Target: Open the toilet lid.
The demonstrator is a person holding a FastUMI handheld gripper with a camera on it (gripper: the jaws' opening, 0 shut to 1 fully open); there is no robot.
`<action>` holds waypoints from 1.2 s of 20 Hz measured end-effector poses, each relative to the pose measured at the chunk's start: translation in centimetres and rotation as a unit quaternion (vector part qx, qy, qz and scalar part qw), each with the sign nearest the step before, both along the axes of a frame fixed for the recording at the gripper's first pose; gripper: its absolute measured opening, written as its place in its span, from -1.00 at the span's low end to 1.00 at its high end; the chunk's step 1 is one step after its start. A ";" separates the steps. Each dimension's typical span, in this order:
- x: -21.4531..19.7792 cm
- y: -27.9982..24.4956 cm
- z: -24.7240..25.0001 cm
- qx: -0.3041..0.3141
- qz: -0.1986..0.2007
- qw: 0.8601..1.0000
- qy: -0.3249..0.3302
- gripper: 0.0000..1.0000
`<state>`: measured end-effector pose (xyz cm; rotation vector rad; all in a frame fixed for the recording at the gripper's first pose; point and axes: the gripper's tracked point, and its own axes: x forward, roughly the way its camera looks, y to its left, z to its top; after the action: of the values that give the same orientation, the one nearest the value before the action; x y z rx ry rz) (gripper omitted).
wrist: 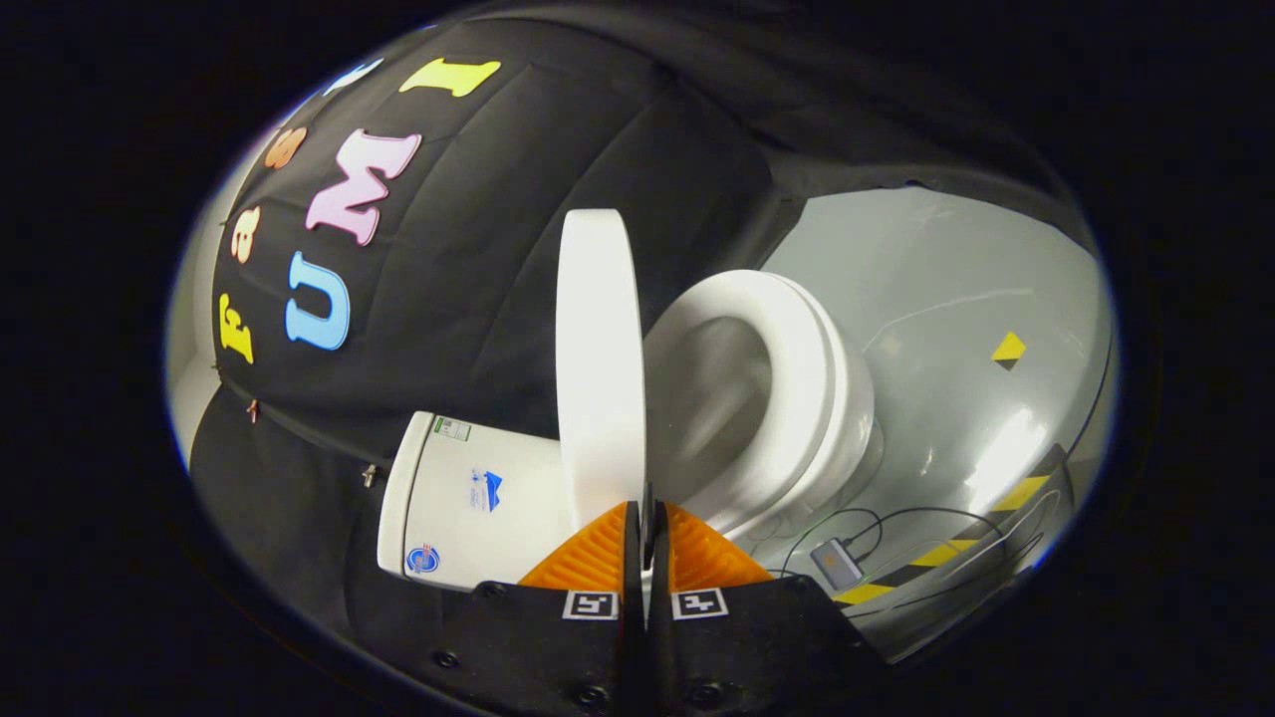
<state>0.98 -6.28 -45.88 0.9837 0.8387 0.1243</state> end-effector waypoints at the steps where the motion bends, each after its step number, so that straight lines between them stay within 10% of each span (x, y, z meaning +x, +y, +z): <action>1: -0.1 0.1 0.3 -0.021 -0.001 1.000 0.005 -0.90; 24: 0.0 8.2 11.4 -0.278 0.018 0.959 -0.046 -0.90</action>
<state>0.96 1.89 -34.50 0.4296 0.7475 -0.0362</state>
